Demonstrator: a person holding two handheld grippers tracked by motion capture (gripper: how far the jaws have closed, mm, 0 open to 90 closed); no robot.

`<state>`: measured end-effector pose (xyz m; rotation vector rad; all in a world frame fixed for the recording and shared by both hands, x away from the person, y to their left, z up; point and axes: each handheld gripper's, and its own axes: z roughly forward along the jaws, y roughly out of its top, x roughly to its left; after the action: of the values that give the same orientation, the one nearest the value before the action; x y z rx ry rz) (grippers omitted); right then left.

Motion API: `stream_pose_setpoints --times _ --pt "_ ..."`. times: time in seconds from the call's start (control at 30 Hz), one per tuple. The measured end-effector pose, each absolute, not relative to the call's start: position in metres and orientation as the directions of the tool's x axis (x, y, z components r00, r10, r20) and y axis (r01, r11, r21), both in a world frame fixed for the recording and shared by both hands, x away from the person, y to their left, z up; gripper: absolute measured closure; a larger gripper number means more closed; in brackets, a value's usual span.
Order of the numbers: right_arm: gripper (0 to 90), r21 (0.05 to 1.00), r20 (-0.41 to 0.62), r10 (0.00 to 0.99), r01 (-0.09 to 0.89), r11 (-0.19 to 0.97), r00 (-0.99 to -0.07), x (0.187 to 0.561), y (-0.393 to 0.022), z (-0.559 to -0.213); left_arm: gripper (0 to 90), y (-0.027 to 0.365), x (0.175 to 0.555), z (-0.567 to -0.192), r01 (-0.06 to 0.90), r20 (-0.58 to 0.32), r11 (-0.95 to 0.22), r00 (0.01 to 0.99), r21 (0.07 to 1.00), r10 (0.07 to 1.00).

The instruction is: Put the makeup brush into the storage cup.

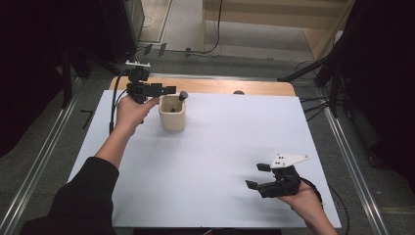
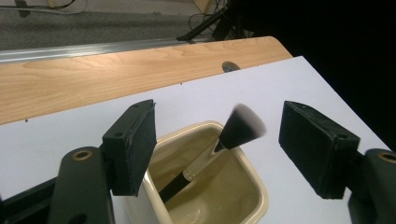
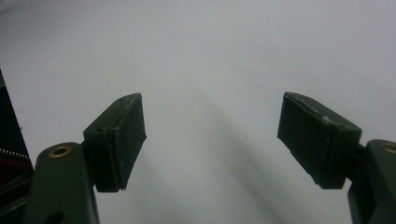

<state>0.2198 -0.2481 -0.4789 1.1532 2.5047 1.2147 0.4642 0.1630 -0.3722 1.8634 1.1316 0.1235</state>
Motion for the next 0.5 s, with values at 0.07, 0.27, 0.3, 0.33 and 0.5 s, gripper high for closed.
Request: stream_pose_setpoints --times 0.07,0.27,0.3,0.33,0.5 --pt "24.2 0.716 0.2 0.686 0.582 0.385 -0.7 0.22 -0.248 -0.479 26.8 0.164 0.462 -0.37 0.642 -0.334 -0.161 0.577 0.749 0.745" --pt "24.2 0.716 0.2 0.686 0.582 0.384 -0.699 0.22 -0.248 -0.479 24.8 0.167 0.455 -0.364 0.642 -0.325 -0.184 0.589 0.745 0.74" --pt "24.3 0.717 0.2 0.686 0.582 0.384 -0.699 0.22 -0.248 -0.479 24.7 0.167 0.455 -0.363 0.644 -0.321 -0.188 0.586 0.741 0.744" --pt "24.2 0.716 0.2 0.686 0.582 0.385 -0.699 0.22 -0.248 -0.479 24.6 0.167 0.453 -0.362 0.65 -0.316 -0.191 0.578 0.736 0.752" --pt "24.2 0.716 0.202 0.688 0.584 0.382 -0.697 0.22 -0.249 -0.479 24.4 0.171 0.446 -0.358 0.637 -0.304 -0.187 0.579 0.748 0.757"
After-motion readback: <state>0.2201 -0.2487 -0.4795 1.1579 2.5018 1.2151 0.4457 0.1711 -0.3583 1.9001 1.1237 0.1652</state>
